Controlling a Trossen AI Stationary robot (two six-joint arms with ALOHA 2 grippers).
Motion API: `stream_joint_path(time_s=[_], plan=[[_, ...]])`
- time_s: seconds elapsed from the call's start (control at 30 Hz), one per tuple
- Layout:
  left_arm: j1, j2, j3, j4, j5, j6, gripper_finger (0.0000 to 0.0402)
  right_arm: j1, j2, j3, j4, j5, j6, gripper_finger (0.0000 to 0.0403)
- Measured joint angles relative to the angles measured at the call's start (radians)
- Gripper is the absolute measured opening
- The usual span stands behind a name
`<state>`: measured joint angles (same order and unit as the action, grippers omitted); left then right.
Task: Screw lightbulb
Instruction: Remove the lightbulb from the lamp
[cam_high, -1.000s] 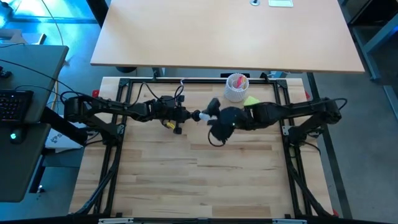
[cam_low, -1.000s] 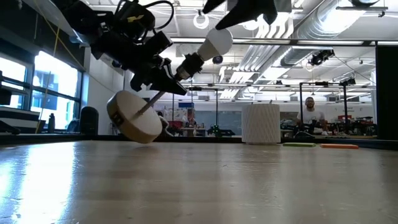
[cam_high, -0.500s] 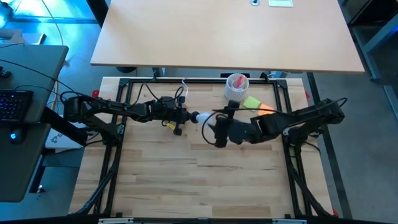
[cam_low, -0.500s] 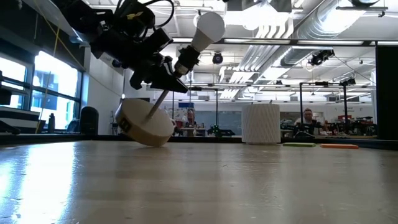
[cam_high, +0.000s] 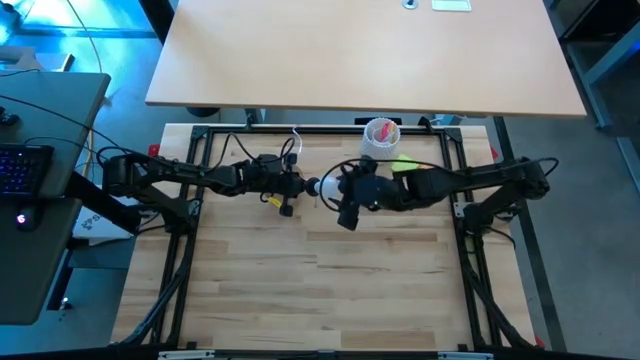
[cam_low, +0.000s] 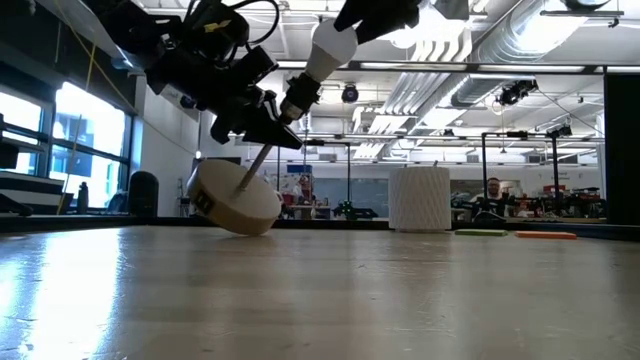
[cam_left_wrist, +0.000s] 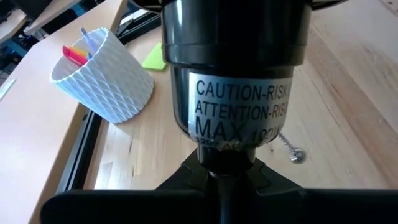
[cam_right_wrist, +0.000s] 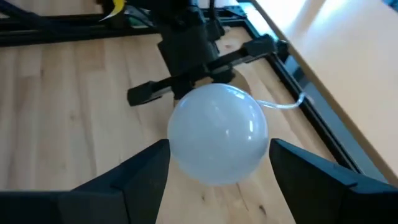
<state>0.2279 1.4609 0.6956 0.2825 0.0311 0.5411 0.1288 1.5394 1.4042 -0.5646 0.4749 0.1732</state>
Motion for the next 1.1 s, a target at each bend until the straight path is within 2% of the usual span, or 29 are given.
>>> stream_joint_path(time_s=[0.1, 0.2, 0.33, 0.47, 0.63, 0.67, 0.73, 0.8, 0.87, 0.93, 1.1], plan=[[0.0, 0.0, 0.0, 0.0, 0.0, 0.0, 0.0021, -0.024, 0.0, 0.001, 0.008, -0.063, -0.034, 0.0273], [0.0, 0.0, 0.0, 0.0, -0.002, -0.005, 0.0021, -0.04, 0.0, 0.001, 0.011, -0.076, -0.102, 0.0273], [0.002, 0.0, 0.0, 0.0, -0.006, -0.009, 0.0021, -0.054, 0.0, 0.001, 0.021, -0.078, -0.313, 0.0273], [0.002, 0.0, 0.0, 0.0, -0.006, -0.009, 0.0021, -0.055, 0.0, 0.001, 0.034, -0.075, -0.694, 0.0273], [0.001, 0.0, 0.0, -0.001, 0.001, -0.003, 0.0021, -0.024, 0.0, 0.001, 0.016, -0.045, -1.366, 0.0273], [0.001, 0.0, 0.0, -0.001, 0.005, -0.002, 0.0021, -0.011, 0.001, 0.001, 0.02, -0.011, -1.462, 0.0273], [0.001, 0.0, 0.0, 0.0, 0.007, -0.002, 0.0021, 0.022, 0.002, 0.001, 0.054, 0.074, -1.541, 0.0273], [0.0, -0.001, 0.0, -0.001, 0.01, 0.002, 0.0021, 0.059, -0.002, 0.001, 0.074, 0.144, -1.509, 0.0273], [-0.001, -0.001, 0.001, -0.004, 0.01, 0.002, 0.0021, 0.096, -0.011, 0.001, 0.076, 0.184, -1.386, 0.0273], [-0.001, -0.001, 0.001, -0.004, 0.01, 0.002, 0.0021, 0.13, -0.017, 0.001, 0.076, 0.218, -1.197, 0.0273], [-0.001, -0.001, 0.001, -0.004, 0.008, -0.001, 0.0021, 0.169, -0.017, 0.001, 0.057, 0.254, -0.609, 0.0273]])
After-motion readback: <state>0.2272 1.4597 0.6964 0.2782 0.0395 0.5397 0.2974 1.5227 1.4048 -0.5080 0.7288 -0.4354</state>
